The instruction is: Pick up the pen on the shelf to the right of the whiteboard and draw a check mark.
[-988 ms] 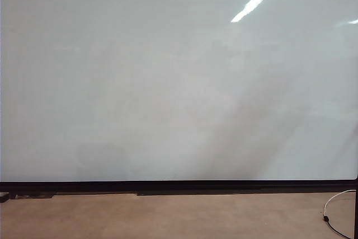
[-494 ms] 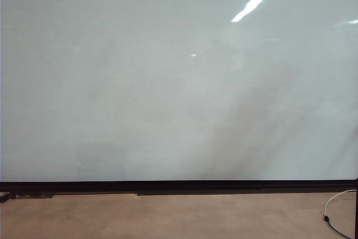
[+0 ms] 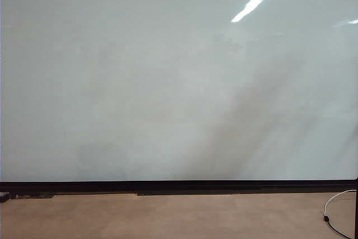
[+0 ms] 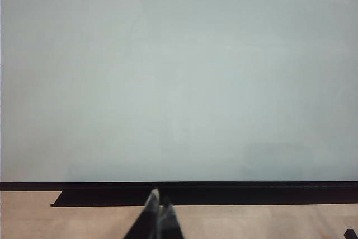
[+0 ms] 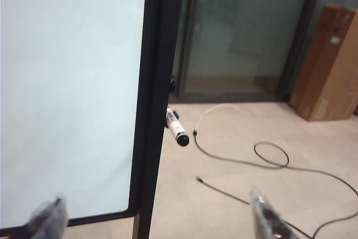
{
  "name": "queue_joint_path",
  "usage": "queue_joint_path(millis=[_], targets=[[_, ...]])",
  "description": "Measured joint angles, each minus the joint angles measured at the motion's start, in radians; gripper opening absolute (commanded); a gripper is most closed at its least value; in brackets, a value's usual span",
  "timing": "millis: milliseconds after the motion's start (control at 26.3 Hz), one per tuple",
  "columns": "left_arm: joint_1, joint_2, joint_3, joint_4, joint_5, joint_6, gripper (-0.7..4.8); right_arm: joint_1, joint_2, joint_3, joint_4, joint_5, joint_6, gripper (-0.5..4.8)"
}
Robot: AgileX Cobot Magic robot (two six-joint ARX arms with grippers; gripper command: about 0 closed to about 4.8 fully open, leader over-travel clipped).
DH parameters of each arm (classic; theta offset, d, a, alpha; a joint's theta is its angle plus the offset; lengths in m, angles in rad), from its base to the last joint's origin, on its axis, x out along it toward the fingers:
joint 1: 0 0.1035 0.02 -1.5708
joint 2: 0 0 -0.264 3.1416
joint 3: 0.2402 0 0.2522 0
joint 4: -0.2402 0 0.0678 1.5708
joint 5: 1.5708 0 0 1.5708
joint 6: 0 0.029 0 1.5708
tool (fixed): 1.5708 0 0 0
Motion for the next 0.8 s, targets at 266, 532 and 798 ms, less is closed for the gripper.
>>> queue_joint_path(millis=[266, 532, 798], targets=[[0.000, 0.000, 0.000, 0.000, 0.000, 0.000, -0.04, -0.014, 0.228, 0.039, 0.143, -0.002, -0.001, 4.79], [0.000, 0.000, 0.000, 0.000, 0.000, 0.000, -0.04, -0.138, 0.467, 0.054, 0.365, -0.143, -0.001, 4.79], [0.000, 0.000, 0.000, 0.000, 0.000, 0.000, -0.05, -0.289, 0.635, 0.057, 0.546, -0.342, 0.017, 4.79]])
